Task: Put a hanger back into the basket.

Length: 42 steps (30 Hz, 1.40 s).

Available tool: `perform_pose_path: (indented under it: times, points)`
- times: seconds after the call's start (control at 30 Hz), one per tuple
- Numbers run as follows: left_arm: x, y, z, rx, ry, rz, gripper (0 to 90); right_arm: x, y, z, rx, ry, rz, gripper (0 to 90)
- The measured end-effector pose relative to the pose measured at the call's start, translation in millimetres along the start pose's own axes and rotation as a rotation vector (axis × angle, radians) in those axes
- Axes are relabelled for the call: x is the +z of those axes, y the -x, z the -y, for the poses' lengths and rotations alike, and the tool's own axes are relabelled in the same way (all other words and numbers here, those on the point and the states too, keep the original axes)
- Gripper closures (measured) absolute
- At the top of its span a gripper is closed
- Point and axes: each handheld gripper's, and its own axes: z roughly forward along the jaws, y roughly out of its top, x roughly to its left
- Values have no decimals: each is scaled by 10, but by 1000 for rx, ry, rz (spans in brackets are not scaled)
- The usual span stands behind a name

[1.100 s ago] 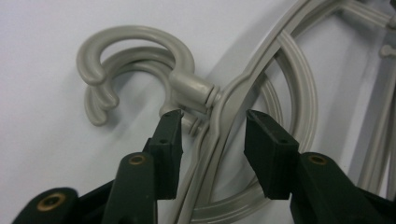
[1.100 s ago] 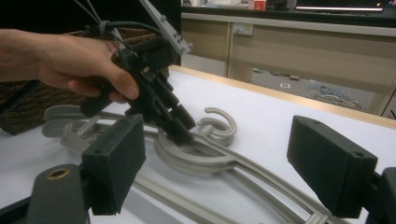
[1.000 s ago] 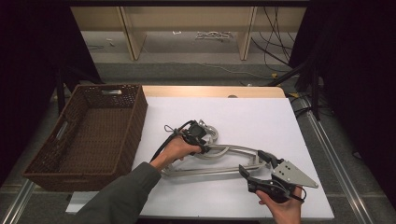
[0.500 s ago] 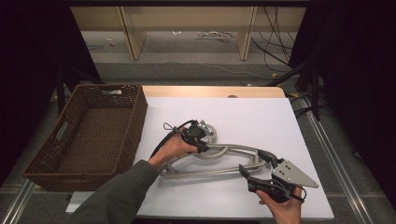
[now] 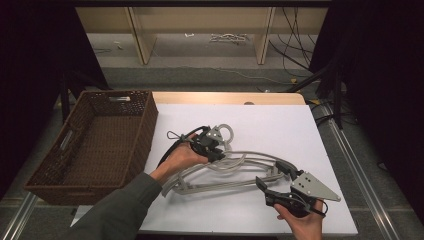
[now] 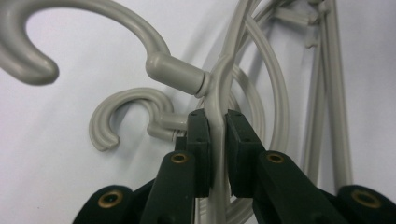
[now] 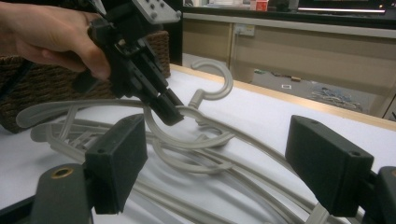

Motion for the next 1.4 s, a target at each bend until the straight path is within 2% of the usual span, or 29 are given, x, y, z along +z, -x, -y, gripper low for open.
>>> perform_pose_path:
  times: [0.03, 0.07, 0.1, 0.13, 0.17, 0.2, 0.3, 0.33, 0.37, 0.43, 0.53, 0.57, 0.6, 0.63, 0.67, 0.73, 0.87, 1.07, 1.1, 1.13, 1.17, 1.27, 1.4]
  points:
    - [-5, 21, -5, -20, 22, 3, 812, 0, 0, -3, 0, 3, 0, 217]
    - [-39, 17, -15, 5, 5, 2, 813, -3, 1, -6, 0, -3, -4, 219]
    - [-49, 42, -24, -12, 30, -2, 813, 0, 0, -2, -2, 3, -1, 219]
    - [-76, 32, -34, 14, 15, -3, 813, -1, 1, 2, -1, 0, -2, 219]
    - [-97, 57, -43, 1, 34, -6, 813, -3, 2, 1, 0, 0, -3, 219]
    - [-129, 51, -53, 36, 23, -8, 813, -3, 0, -2, 3, 3, -4, 219]
    - [-197, 105, -83, 55, 43, -20, 813, -1, -6, -2, 1, 8, -12, 225]
    - [-203, 117, -90, 48, 49, -19, 813, -3, -4, 0, -2, 3, -2, 225]
    - [-237, 118, -110, 73, 41, -24, 813, -3, -4, -1, 0, 2, -3, 225]
    - [-267, 130, -129, 75, 49, -25, 812, 5, -9, -5, 1, 12, -18, 225]
    - [-338, 142, -150, 71, 71, -35, 813, 0, -14, -3, -1, 5, -13, 224]
    - [-355, 149, -154, 47, 101, -47, 813, 0, -14, -5, -2, 7, -13, 223]
    - [-392, 133, -160, 51, 100, -50, 813, 2, -15, -6, -6, 10, -14, 224]
    - [-410, 132, -163, 22, 129, -52, 813, -1, -20, -9, -5, -1, -19, 223]
    - [-442, 112, -167, 33, 124, -54, 813, 12, -25, 0, 3, 5, -39, 223]
    - [-519, 90, -180, 14, 145, -75, 813, 9, -29, 1, -10, -10, -29, 223]
    - [-716, 38, -195, 5, 175, -107, 812, 24, -42, 6, -18, -4, -31, 224]
    - [-1059, -44, -185, -19, 207, -160, 812, 27, -48, 10, -16, -11, -43, 224]
    - [-1132, -66, -174, -17, 212, -175, 812, 25, -46, 10, -21, -11, -33, 223]
    - [-1180, -74, -158, -29, 212, -186, 812, 25, -47, 8, -19, -8, -31, 224]
    - [-1227, -89, -142, -24, 208, -195, 812, 30, -49, 7, -14, -8, -42, 223]
    - [-1357, -143, -90, -30, 202, -223, 812, 30, -51, 13, -21, -22, -35, 223]
    - [-1546, -237, 0, -60, 216, -266, 812, 31, -56, 7, -23, -22, -33, 224]
